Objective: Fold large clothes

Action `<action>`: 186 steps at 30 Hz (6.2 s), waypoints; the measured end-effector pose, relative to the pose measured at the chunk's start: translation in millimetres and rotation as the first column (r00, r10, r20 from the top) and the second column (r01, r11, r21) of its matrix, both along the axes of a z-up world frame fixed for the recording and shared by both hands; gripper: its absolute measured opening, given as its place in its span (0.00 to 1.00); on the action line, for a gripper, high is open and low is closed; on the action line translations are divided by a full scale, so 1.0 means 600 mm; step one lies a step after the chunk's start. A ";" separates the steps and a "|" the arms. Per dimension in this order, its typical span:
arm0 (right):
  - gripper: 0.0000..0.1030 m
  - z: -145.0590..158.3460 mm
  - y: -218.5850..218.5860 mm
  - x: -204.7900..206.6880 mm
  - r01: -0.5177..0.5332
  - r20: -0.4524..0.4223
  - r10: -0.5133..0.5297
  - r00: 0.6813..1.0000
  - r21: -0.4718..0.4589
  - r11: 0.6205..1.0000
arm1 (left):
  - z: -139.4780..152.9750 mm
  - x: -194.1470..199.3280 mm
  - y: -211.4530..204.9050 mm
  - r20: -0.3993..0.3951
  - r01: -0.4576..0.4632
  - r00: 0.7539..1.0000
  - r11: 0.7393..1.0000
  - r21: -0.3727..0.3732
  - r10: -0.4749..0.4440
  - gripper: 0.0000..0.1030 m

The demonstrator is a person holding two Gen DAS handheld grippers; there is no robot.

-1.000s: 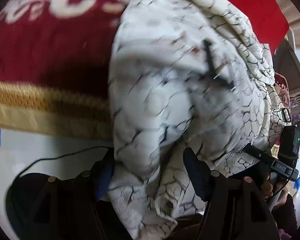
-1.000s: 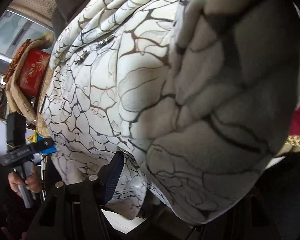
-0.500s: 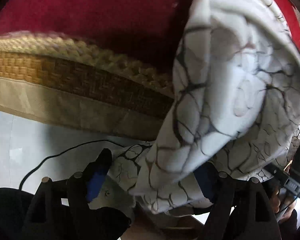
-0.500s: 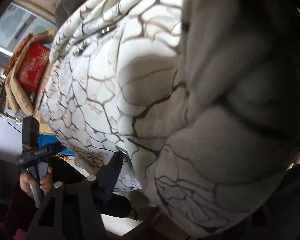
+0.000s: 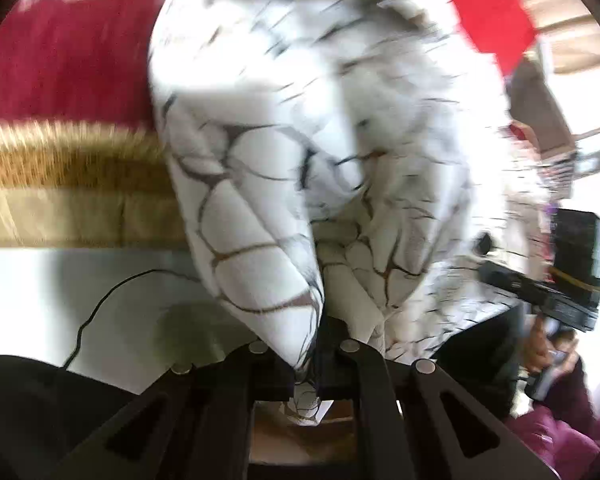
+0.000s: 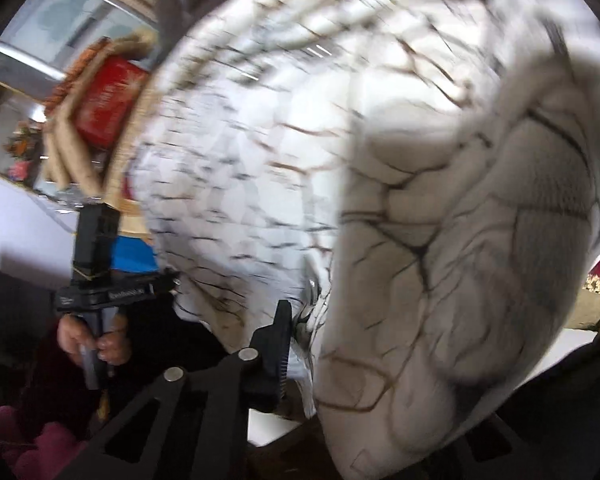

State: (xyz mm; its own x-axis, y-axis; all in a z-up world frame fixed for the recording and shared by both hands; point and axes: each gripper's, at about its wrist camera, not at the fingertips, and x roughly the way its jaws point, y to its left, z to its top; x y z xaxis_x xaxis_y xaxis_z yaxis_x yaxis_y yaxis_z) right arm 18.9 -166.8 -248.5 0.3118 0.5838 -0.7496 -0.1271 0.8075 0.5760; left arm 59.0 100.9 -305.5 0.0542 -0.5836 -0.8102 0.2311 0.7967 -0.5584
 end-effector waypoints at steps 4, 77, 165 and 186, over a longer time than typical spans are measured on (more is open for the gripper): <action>0.15 0.085 -0.008 -0.010 -0.019 0.138 0.000 0.990 0.131 0.991 | 0.103 0.011 0.010 0.099 0.015 0.995 0.993 -0.117 -0.004 0.06; 0.12 0.171 -0.191 0.116 0.260 0.191 -0.418 0.888 0.541 0.800 | 0.207 0.329 -0.015 0.024 -0.231 0.967 0.908 -0.350 0.255 0.11; 0.35 0.012 -0.217 0.357 0.440 0.148 -0.421 0.895 -0.132 0.888 | 0.103 0.389 -0.028 0.277 -0.337 0.911 0.938 0.077 0.304 0.67; 0.38 0.054 -0.161 0.300 0.480 0.243 -0.422 0.874 -0.282 0.831 | 0.118 0.307 -0.060 0.453 -0.326 0.881 0.866 0.380 0.133 0.69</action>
State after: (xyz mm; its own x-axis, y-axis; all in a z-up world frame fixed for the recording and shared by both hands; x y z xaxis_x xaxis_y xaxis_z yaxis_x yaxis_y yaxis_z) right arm 199.2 -263.6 -216.1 0.6149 0.0819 -0.7843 0.2282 0.9336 0.2764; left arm 243.3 64.7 -234.7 0.5150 -0.1071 -0.8505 0.1346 0.9900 -0.0431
